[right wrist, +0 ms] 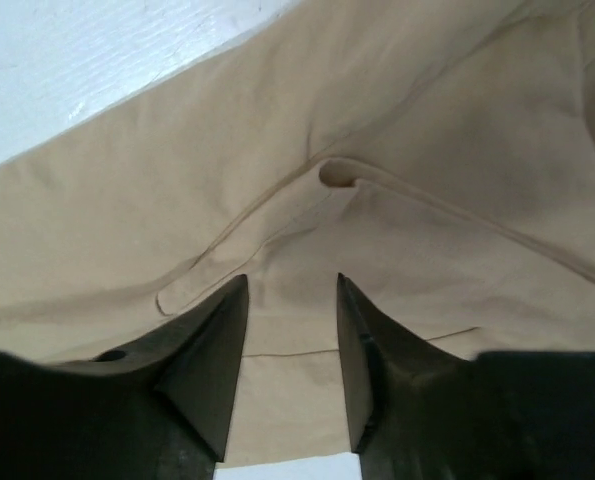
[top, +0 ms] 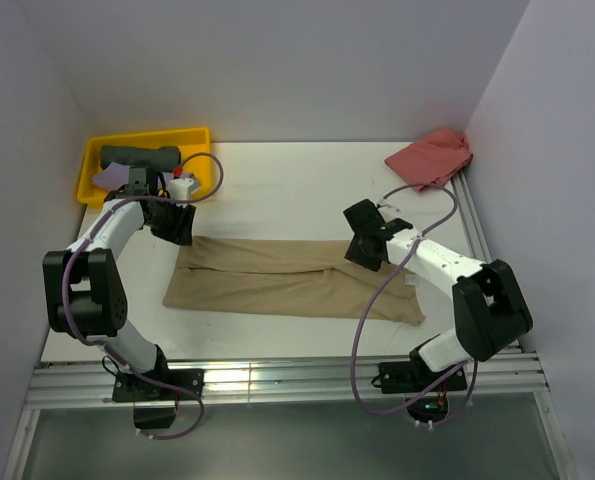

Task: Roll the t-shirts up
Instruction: Fold the tshirt

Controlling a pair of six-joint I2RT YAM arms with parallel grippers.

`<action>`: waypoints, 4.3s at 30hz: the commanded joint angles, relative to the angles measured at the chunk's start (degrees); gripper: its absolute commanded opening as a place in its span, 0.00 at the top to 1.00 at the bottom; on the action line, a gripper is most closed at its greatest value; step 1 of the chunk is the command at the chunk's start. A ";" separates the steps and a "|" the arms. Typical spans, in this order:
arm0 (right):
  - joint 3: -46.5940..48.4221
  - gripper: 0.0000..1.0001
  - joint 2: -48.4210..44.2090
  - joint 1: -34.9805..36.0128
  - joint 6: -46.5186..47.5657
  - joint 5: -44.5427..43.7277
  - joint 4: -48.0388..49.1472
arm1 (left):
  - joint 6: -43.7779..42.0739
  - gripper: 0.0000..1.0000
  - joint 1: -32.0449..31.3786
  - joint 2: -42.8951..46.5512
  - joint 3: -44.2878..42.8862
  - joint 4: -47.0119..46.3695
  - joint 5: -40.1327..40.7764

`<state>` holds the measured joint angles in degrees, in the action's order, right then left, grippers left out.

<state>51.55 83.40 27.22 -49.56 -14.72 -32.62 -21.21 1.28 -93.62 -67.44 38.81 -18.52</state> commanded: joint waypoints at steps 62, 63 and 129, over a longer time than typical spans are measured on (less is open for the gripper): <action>-13.14 0.86 -10.98 12.50 -8.17 3.12 5.11 | -0.06 0.50 -0.75 -1.65 2.49 -1.89 1.12; -13.32 0.83 -10.80 13.03 -8.53 2.86 5.02 | -0.14 0.50 -0.75 -1.74 2.49 -1.89 1.03; -19.83 0.42 -10.98 -19.04 1.13 4.09 4.06 | -3.84 0.49 2.76 1.25 7.15 -0.49 4.38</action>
<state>32.23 70.06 10.70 -51.31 -7.86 -28.29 -23.35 3.57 -95.50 -57.67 35.99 -12.78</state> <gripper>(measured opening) 0.580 0.495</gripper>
